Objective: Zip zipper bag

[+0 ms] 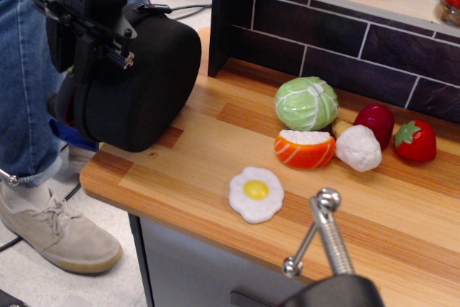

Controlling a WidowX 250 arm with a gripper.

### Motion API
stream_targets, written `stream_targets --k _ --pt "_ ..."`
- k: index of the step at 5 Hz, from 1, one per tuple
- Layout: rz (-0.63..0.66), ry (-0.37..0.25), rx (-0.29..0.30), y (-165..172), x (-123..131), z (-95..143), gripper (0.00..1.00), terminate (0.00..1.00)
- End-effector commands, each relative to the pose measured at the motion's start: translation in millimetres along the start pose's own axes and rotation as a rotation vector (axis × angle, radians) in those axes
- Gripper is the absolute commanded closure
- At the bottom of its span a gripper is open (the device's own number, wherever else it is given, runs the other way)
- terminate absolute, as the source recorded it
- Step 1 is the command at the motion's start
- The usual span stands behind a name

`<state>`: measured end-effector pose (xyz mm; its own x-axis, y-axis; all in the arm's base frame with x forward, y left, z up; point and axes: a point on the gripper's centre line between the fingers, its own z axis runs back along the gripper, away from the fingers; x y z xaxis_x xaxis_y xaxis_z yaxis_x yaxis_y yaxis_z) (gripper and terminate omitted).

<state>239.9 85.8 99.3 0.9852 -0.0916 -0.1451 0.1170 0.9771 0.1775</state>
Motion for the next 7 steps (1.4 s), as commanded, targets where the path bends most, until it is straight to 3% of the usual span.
stream_targets --k 1,2,4,6,7 --pt "0.008 -0.027 -0.04 0.8 -2.9 2.2 1.0 0.0" --pt "0.044 -0.083 -0.125 -1.6 -7.2 -21.7 1.0 0.0" --pt "0.053 0.012 -0.222 -19.3 -36.3 -58.7 1.0 0.0" --pt "0.087 0.164 -0.195 -10.4 -64.6 -65.9 1.0 0.0" --pt "0.096 0.168 -0.196 -13.8 -61.8 -78.1 1.0 1.0"
